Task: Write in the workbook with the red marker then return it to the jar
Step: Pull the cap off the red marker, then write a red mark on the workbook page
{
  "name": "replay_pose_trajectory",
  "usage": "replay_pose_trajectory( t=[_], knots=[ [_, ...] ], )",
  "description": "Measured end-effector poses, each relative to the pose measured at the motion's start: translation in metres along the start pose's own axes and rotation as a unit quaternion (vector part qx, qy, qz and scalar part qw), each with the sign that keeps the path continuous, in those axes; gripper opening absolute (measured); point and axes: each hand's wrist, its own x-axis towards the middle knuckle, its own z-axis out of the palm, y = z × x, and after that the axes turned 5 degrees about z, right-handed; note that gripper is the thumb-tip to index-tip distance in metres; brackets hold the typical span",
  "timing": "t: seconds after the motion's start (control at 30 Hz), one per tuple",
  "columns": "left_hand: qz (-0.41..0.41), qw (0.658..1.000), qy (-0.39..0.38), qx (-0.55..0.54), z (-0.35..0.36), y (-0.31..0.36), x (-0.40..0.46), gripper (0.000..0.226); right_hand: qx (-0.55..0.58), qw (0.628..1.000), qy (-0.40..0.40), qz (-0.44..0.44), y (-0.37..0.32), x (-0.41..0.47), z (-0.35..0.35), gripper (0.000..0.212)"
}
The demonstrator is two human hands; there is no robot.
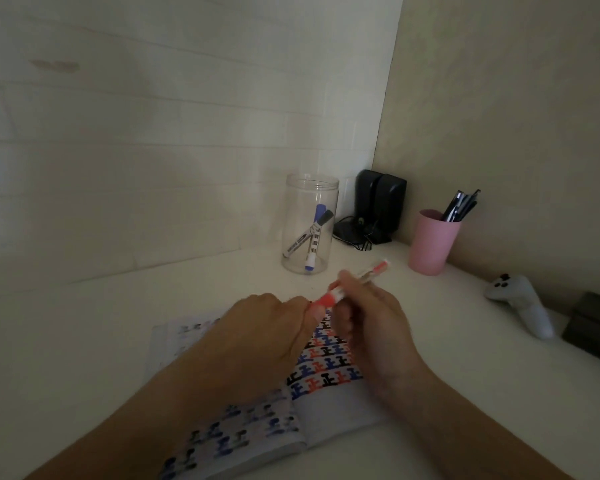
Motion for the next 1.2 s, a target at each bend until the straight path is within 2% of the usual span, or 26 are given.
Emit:
replay_pose_trajectory(
  t=[0.03,0.1,0.17,0.2,0.23,0.37,0.53,0.67,0.77,0.97,1.03,1.2],
  knots=[
    [0.012,1.000,-0.002,0.027,-0.004,0.002,-0.002,0.021,0.035,0.998,0.047,0.009,-0.004,0.007,-0.009,0.034],
    [-0.003,0.999,0.013,0.049,-0.010,-0.001,-0.006,0.036,0.069,0.991,0.111,-0.001,-0.013,0.015,-0.032,0.033],
    [-0.027,0.997,0.029,0.064,-0.017,-0.004,-0.007,0.048,0.041,0.993,0.112,-0.009,-0.015,0.012,-0.044,0.029],
    [-0.033,0.995,0.074,0.060,-0.017,-0.009,-0.008,0.047,0.019,0.994,0.106,-0.003,-0.012,0.011,-0.044,0.026],
    [-0.044,0.995,0.078,0.041,-0.014,-0.016,-0.009,0.044,0.002,0.995,0.103,0.000,-0.008,0.010,-0.042,0.024],
    [-0.017,1.000,0.018,0.003,-0.002,-0.029,-0.009,0.037,-0.031,0.996,0.081,-0.006,0.001,0.013,-0.029,0.013],
    [0.025,0.995,-0.089,-0.021,0.008,-0.043,-0.011,0.036,-0.074,0.990,0.110,-0.040,0.004,0.013,-0.033,0.006],
    [0.040,0.994,-0.088,-0.059,0.009,-0.049,-0.011,0.038,-0.062,0.986,0.154,-0.026,-0.007,0.005,-0.028,0.004],
    [0.051,0.993,-0.083,-0.073,0.011,-0.054,-0.011,0.038,-0.075,0.990,0.123,0.000,-0.026,-0.016,-0.014,0.009],
    [0.059,0.994,-0.072,-0.062,0.012,-0.055,-0.008,0.040,-0.187,0.982,-0.024,0.022,-0.033,-0.061,0.017,0.015],
    [0.061,0.994,-0.065,-0.066,0.012,-0.055,-0.008,0.039,-0.212,0.977,-0.032,0.016,-0.023,-0.069,0.017,0.015],
    [0.057,0.993,-0.067,-0.075,0.012,-0.053,-0.009,0.035,-0.278,0.960,0.019,-0.014,0.006,-0.076,0.005,0.015]
  ],
)
